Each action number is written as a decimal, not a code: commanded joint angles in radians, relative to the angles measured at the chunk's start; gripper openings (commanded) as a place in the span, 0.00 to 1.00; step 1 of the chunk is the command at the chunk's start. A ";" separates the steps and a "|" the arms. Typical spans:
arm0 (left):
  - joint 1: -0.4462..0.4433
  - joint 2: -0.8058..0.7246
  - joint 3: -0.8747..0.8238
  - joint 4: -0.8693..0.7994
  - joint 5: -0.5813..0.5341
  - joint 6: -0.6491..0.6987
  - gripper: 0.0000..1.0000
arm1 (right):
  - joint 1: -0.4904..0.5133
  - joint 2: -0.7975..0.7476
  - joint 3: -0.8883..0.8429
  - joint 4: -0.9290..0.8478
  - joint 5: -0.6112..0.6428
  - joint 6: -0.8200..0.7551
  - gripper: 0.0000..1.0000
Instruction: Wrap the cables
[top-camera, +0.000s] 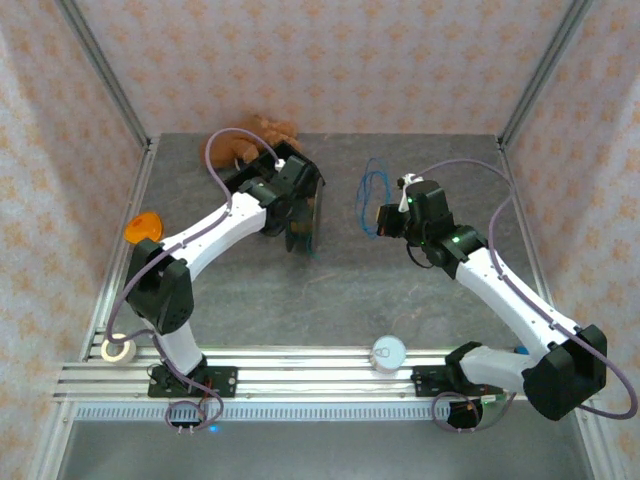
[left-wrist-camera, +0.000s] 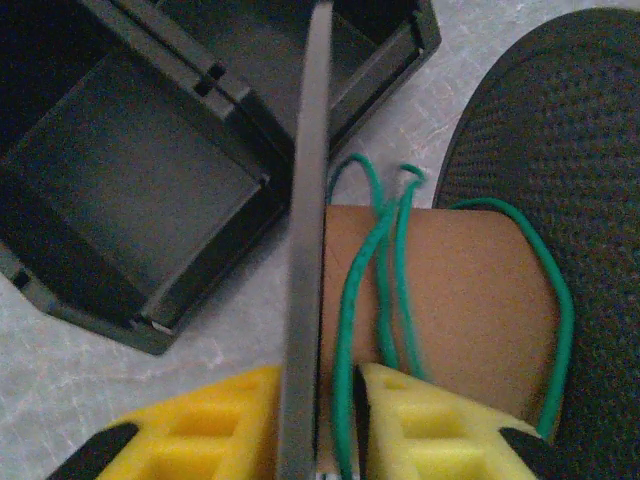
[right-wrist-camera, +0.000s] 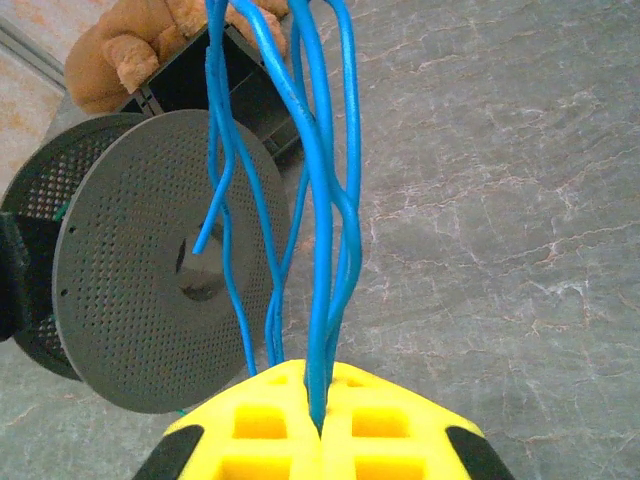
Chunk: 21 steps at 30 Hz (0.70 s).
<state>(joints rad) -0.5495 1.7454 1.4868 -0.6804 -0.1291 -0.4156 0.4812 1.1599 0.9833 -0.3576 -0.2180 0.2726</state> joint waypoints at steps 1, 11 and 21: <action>0.018 0.004 0.022 0.013 -0.018 -0.036 0.36 | -0.006 -0.019 -0.009 0.022 -0.014 0.009 0.00; 0.037 -0.101 0.016 0.008 -0.002 -0.031 0.56 | -0.005 -0.031 0.018 -0.014 -0.045 -0.001 0.00; 0.052 -0.257 -0.017 0.007 0.041 0.011 0.79 | -0.005 -0.033 0.038 -0.029 -0.082 -0.025 0.00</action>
<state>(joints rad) -0.5030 1.5505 1.4834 -0.6754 -0.1078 -0.4362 0.4812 1.1461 0.9840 -0.3740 -0.2886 0.2672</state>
